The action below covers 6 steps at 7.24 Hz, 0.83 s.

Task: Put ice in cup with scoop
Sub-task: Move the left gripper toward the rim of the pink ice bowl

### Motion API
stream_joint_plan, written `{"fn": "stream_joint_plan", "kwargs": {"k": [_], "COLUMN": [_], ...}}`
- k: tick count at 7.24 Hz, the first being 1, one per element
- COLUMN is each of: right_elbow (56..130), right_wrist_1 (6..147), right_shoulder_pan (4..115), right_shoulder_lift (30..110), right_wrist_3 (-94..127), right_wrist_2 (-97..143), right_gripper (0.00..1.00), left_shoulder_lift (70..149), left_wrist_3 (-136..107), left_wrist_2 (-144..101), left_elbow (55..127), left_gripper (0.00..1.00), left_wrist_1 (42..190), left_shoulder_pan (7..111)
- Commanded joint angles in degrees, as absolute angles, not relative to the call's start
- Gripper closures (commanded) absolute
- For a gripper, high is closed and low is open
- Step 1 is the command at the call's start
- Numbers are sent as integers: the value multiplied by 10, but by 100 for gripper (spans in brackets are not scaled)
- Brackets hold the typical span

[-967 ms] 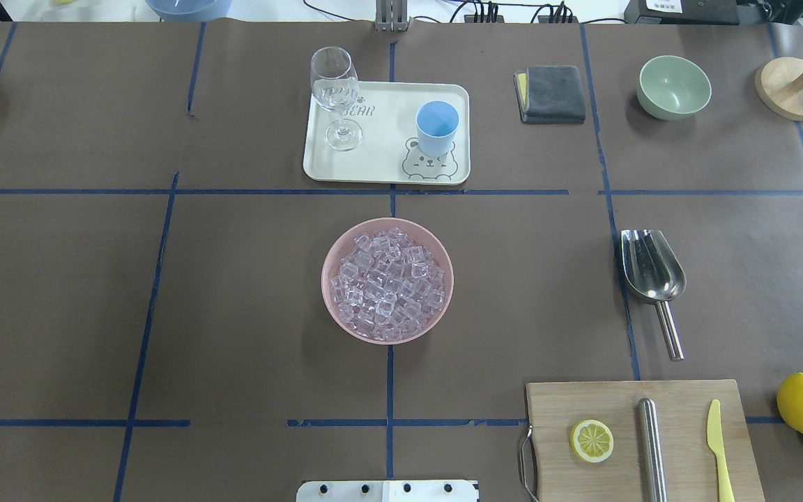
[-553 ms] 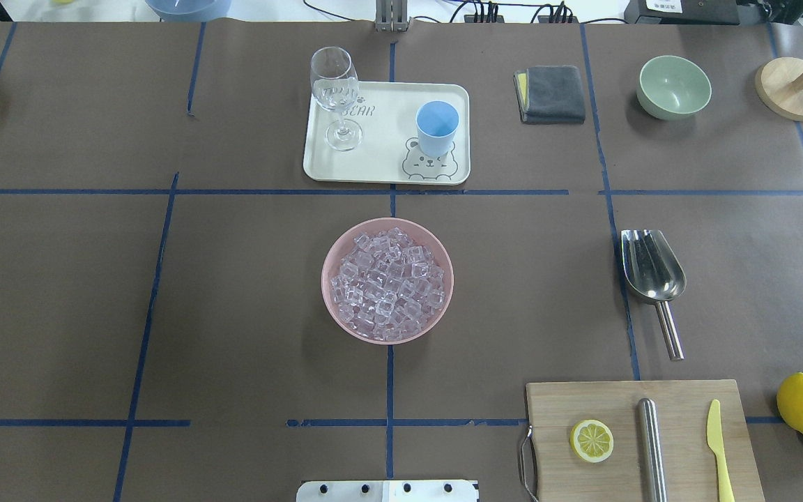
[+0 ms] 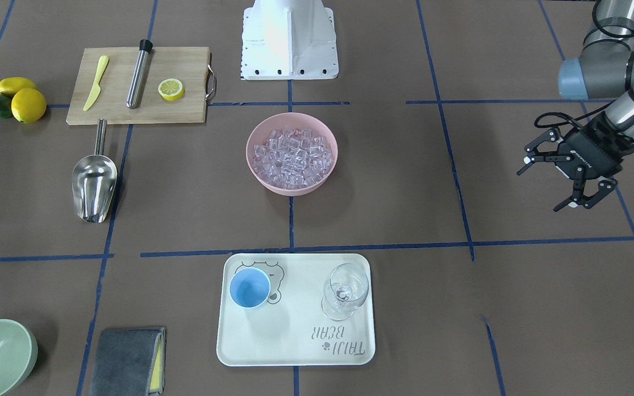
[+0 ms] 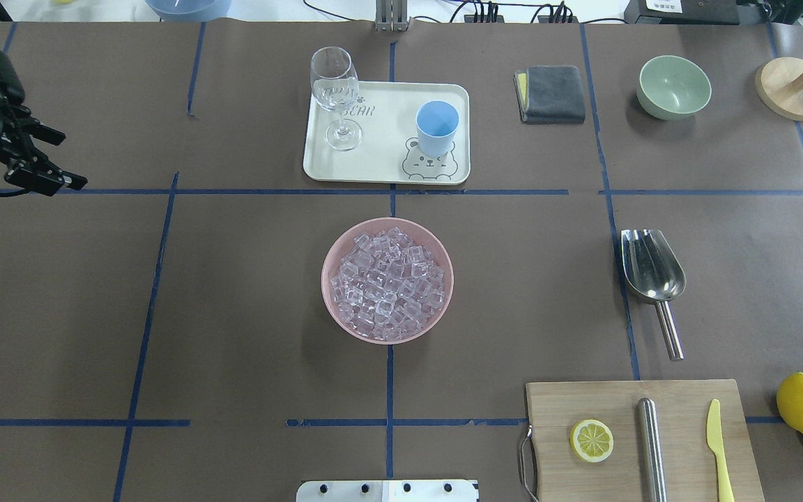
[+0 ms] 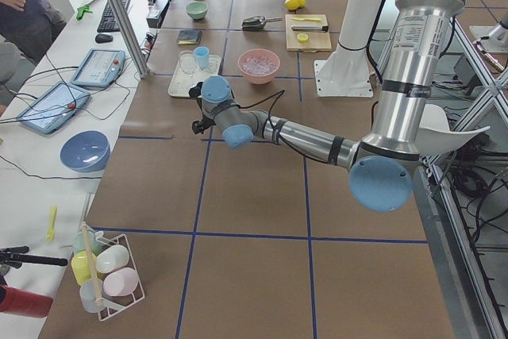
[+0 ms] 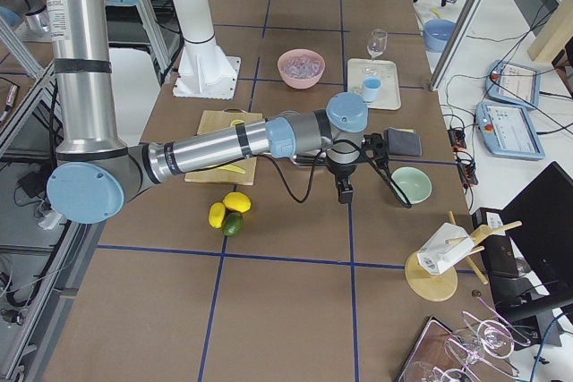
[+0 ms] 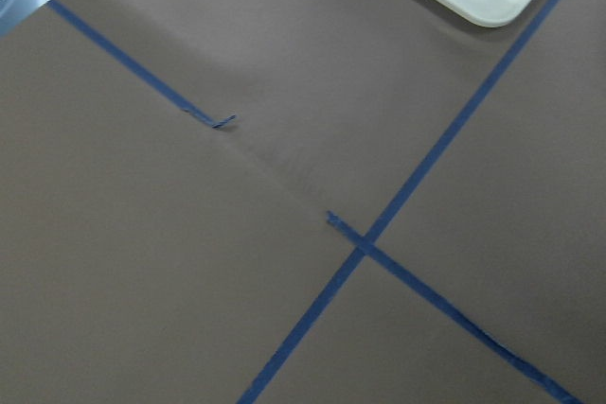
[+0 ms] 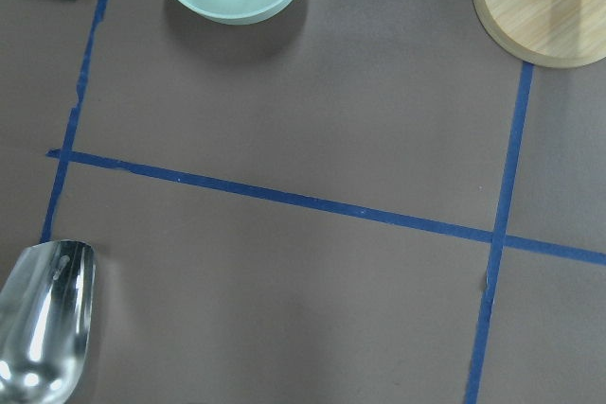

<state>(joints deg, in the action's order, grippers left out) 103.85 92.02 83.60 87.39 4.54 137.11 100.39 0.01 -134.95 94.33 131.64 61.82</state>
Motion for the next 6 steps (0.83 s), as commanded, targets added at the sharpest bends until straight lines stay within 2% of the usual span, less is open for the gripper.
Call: {"fn": "stream_joint_plan", "kwargs": {"k": [1,4,6], "right_elbow": [1039,1048,1065], "right_wrist_1": [920,920,921], "right_shoulder_pan": [835,836,825], "right_shoulder_lift": [874,875,875], "right_wrist_3": [46,45,46], "right_wrist_2": [1371,1372,1373], "right_gripper": [0,0,0], "left_shoulder_lift": [1040,1078,1105], "left_wrist_3": [-2,-35,-33], "left_wrist_2": [-1340,-1179,-1178], "left_elbow": [944,940,943], "left_gripper": [0,0,0], "left_wrist_1": [1318,1318,1349], "left_shoulder_pan": [535,434,390]}}
